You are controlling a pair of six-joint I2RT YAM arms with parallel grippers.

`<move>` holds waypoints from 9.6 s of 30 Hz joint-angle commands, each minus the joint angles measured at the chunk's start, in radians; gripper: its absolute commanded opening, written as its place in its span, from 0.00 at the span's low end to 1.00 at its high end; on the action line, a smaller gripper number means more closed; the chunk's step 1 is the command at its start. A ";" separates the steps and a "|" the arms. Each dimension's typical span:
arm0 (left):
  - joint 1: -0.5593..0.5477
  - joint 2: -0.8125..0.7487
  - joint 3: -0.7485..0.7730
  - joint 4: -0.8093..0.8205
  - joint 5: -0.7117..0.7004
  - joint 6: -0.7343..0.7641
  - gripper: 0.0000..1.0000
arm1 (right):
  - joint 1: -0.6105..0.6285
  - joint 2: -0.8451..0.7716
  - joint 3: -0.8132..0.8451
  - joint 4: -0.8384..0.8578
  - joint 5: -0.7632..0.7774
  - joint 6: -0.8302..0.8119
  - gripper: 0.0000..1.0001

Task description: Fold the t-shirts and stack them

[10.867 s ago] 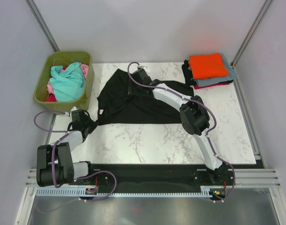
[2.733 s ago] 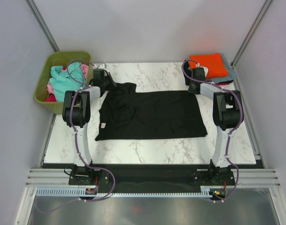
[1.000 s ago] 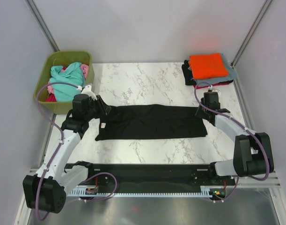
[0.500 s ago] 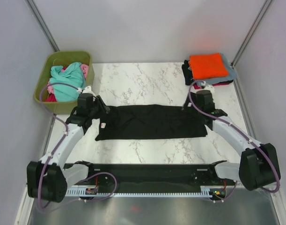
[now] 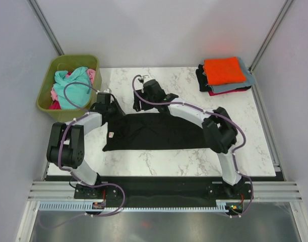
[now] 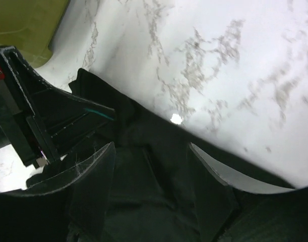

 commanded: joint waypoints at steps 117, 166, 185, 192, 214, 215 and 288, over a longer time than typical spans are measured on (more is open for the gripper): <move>-0.538 -0.494 -0.222 -0.416 -0.316 -0.231 0.35 | -0.246 -0.364 -0.718 -0.009 0.210 -0.070 0.85; -0.243 0.689 1.132 -0.536 -0.085 0.206 0.38 | 0.204 -0.368 -0.664 0.050 0.016 0.413 0.91; -0.230 0.005 0.555 -0.479 -0.276 0.145 0.54 | -0.044 -0.242 -0.066 -0.341 0.190 0.033 0.93; -0.338 -0.326 -0.037 -0.222 -0.121 -0.052 0.51 | -0.103 0.254 0.478 -0.496 0.310 -0.041 0.93; -0.676 -0.161 -0.445 0.153 0.028 -0.412 0.49 | -0.285 0.799 0.936 -0.282 0.066 0.023 0.92; -0.682 -0.141 -0.437 0.156 0.024 -0.419 0.50 | -0.290 0.806 0.945 -0.264 0.061 0.043 0.93; -0.684 -0.790 -0.611 -0.185 0.031 -0.363 0.51 | 0.391 -1.139 -1.327 -0.150 0.193 0.694 0.00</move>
